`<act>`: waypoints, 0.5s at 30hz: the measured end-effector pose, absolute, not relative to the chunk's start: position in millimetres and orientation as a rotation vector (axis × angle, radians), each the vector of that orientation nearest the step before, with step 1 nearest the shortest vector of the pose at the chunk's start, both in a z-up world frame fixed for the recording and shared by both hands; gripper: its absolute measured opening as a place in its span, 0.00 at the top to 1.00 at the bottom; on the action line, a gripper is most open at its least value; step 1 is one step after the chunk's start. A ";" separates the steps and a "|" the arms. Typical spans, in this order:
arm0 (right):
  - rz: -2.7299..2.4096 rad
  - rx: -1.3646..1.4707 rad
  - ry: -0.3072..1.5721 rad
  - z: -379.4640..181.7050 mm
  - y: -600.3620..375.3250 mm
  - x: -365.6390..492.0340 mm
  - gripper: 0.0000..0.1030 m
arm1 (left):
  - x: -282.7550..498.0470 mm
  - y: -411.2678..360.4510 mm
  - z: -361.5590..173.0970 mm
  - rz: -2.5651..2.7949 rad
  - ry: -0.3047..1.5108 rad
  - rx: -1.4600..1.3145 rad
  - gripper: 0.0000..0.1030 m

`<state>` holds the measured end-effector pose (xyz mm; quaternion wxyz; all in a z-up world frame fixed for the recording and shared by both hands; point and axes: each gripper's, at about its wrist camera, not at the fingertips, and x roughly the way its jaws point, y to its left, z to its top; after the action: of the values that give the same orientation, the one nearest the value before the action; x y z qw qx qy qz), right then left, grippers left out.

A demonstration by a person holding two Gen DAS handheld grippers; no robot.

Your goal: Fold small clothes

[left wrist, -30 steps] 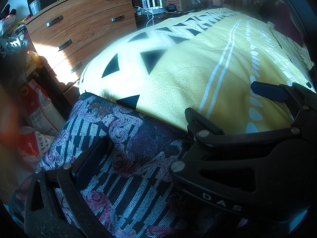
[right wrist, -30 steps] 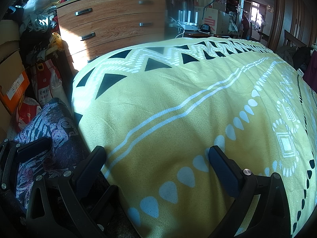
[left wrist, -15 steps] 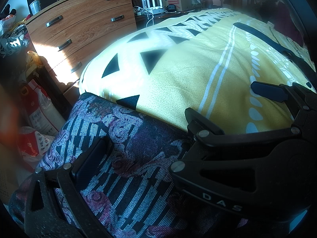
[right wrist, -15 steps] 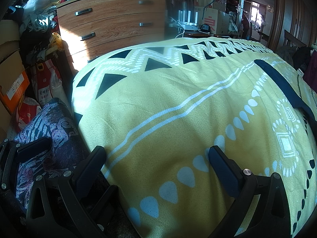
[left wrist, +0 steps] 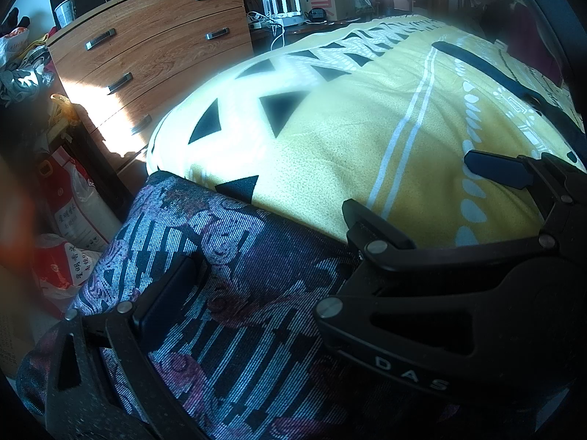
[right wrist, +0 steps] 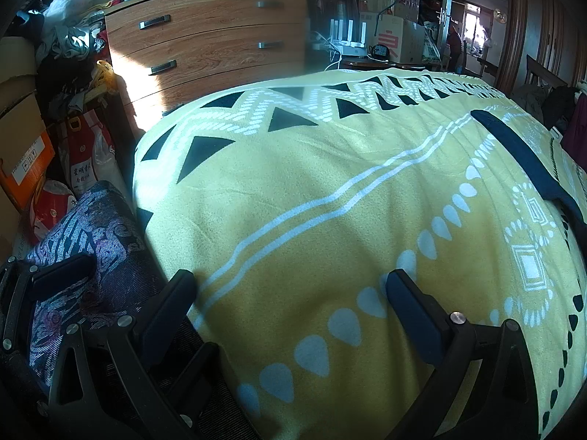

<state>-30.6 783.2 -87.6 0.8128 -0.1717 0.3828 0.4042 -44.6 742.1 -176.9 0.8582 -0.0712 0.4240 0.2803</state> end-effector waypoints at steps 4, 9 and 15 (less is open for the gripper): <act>0.863 -0.367 0.817 -88.3 781.6 -27.7 0.00 | -45.5 743.1 -176.8 0.589 0.891 -0.149 0.00; 0.863 -0.367 0.817 -88.0 784.6 -30.1 0.00 | -45.5 743.0 -177.6 0.588 0.884 -0.151 0.00; 0.862 -0.367 0.816 -87.2 779.6 -27.5 0.00 | -51.8 744.7 -178.7 0.589 0.883 -0.149 0.00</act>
<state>-27.5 779.6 -87.2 0.8132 -0.1720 0.3823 0.4036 -51.8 744.7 -178.7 0.8597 -0.0709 0.4209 0.2807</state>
